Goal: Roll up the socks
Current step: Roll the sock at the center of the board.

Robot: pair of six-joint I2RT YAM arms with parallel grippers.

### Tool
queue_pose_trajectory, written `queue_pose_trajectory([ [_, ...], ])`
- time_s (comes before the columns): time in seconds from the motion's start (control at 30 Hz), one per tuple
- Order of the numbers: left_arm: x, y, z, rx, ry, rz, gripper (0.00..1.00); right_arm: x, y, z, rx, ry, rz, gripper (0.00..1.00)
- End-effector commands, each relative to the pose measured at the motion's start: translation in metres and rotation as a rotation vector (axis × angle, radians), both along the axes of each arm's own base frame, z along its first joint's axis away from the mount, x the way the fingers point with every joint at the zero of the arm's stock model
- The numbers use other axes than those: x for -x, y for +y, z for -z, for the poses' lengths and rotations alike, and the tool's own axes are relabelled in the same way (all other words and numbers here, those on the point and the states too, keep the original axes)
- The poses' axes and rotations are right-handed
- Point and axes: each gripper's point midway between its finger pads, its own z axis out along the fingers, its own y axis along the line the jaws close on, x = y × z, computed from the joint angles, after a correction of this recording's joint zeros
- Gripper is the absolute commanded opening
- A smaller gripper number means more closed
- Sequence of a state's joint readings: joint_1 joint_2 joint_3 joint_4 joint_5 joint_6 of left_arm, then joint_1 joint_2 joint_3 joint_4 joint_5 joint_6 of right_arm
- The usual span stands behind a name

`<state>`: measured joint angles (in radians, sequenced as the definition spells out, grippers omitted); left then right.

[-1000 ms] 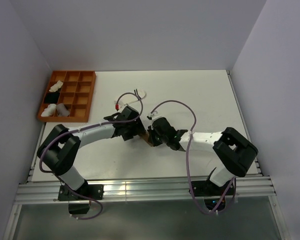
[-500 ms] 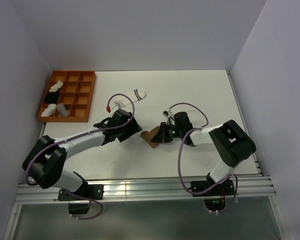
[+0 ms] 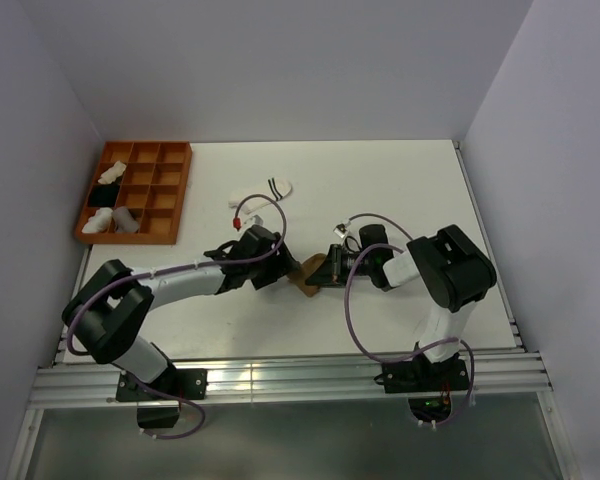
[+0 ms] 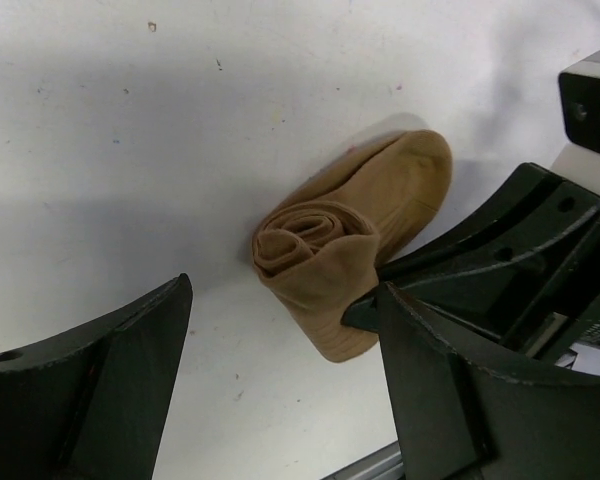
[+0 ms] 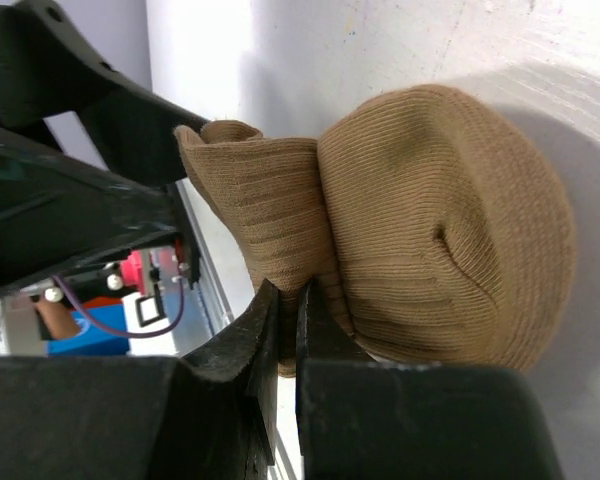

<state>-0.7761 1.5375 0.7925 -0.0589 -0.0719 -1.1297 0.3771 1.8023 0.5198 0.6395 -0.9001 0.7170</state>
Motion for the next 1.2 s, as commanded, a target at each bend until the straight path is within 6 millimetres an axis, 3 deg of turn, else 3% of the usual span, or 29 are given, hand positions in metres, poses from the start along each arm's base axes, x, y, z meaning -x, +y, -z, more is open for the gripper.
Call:
queue_pose_trajectory([
  [0.0,-0.01,-0.02,-0.012,0.051,-0.029,0.032,0.79,0.025,-0.015,0.043,0.112,0.183,0.021,0.0],
  [0.4,-0.013,-0.03,0.009,0.039,0.002,0.055,0.74,0.024,-0.02,0.052,0.117,0.229,0.04,0.0],
  [0.7,-0.005,-0.025,0.045,-0.051,0.099,0.066,0.63,0.022,-0.025,0.058,0.155,0.234,0.055,0.0],
  [0.93,0.001,-0.016,0.061,-0.112,0.151,0.065,0.32,0.018,-0.029,0.058,0.195,0.194,0.056,0.01],
  [1.03,0.002,-0.014,0.061,-0.137,0.161,0.07,0.21,0.013,-0.031,0.049,0.218,0.127,0.062,0.11],
  [1.13,0.001,-0.011,0.06,-0.164,0.163,0.075,0.12,0.009,-0.036,0.045,0.282,0.058,0.072,0.28],
  [1.17,-0.001,-0.012,0.057,-0.165,0.16,0.076,0.1,0.004,-0.036,0.034,0.289,0.007,0.082,0.35],
])
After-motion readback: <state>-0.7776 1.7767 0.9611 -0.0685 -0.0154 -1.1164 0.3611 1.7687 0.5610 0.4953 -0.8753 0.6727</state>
